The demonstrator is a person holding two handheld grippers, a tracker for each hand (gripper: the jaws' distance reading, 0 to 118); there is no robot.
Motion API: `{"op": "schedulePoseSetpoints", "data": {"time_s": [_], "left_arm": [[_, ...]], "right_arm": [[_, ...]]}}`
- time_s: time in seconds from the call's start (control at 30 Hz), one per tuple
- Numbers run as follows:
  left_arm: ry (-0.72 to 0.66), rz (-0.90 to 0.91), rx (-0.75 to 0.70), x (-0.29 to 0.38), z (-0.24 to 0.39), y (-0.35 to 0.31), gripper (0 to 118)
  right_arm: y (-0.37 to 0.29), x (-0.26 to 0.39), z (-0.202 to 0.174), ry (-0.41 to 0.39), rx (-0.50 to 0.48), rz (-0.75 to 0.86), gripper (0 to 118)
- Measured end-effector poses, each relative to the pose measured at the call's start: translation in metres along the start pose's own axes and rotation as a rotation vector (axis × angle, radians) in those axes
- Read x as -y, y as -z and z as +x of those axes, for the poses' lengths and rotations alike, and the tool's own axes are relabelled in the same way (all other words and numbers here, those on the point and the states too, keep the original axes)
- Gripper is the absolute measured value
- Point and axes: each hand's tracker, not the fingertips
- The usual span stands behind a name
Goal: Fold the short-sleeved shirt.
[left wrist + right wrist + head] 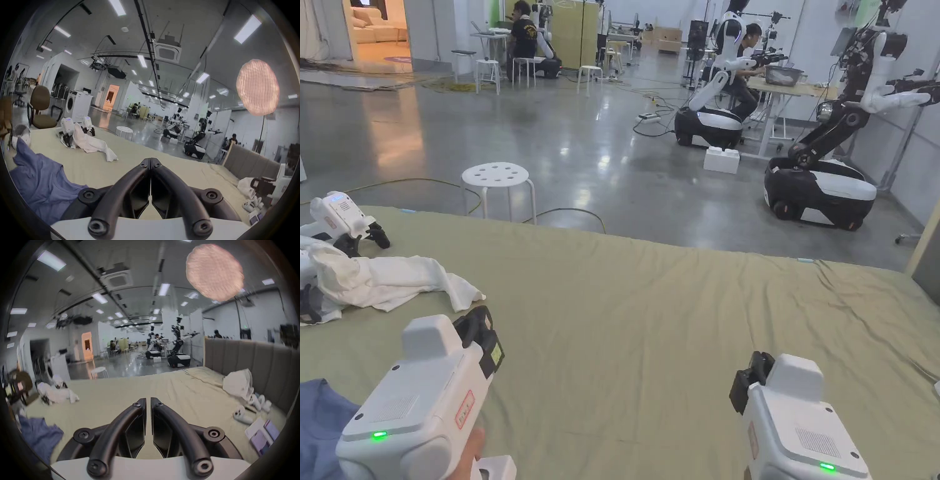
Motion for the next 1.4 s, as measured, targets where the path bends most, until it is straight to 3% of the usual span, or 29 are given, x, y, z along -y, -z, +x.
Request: {"op": "schedulePoseSetpoints", "data": {"time_s": [0.13,0.27,0.43,0.5,0.87,0.9,0.93,1.03,1.07,1.3,1.4], "left_arm": [[0.000,-0.006,-0.001,-0.013,-0.010,-0.001,0],[0.122,-0.051,-0.030,-0.020,-0.014,-0.005,0],[0.228,-0.213,-0.084,-0.029,-0.051,-0.018,0],[0.247,-0.331,-0.175,-0.028,-0.078,-0.021,0],[0.086,-0.786,-0.336,0.002,-0.236,-0.033,1],[0.094,-0.822,-0.358,0.007,-0.244,-0.032,7],[0.095,-0.842,-0.357,0.009,-0.250,-0.028,25],[0.113,-0.935,-0.340,0.026,-0.262,-0.022,99],[0.113,-0.957,-0.348,0.033,-0.267,-0.019,101],[0.166,-0.991,-0.398,0.064,-0.263,-0.006,96],[0.202,-0.967,-0.364,0.063,-0.260,-0.012,71]], "right_arm": [[-0.001,0.000,0.001,-0.027,-0.002,0.029,4],[0.001,-0.004,0.002,-0.089,0.008,0.030,4],[0.005,-0.003,-0.003,-0.166,0.002,0.021,4],[0.005,0.001,-0.007,-0.183,-0.009,0.014,4],[0.019,0.031,-0.033,-0.222,-0.074,-0.074,4],[0.019,0.033,-0.035,-0.232,-0.078,-0.086,4],[0.020,0.036,-0.037,-0.239,-0.082,-0.099,4],[0.022,0.044,-0.039,-0.249,-0.092,-0.120,4],[0.023,0.046,-0.040,-0.254,-0.091,-0.128,4],[0.023,0.054,-0.036,-0.279,-0.077,-0.163,4],[0.022,0.055,-0.033,-0.280,-0.068,-0.165,4]]}}
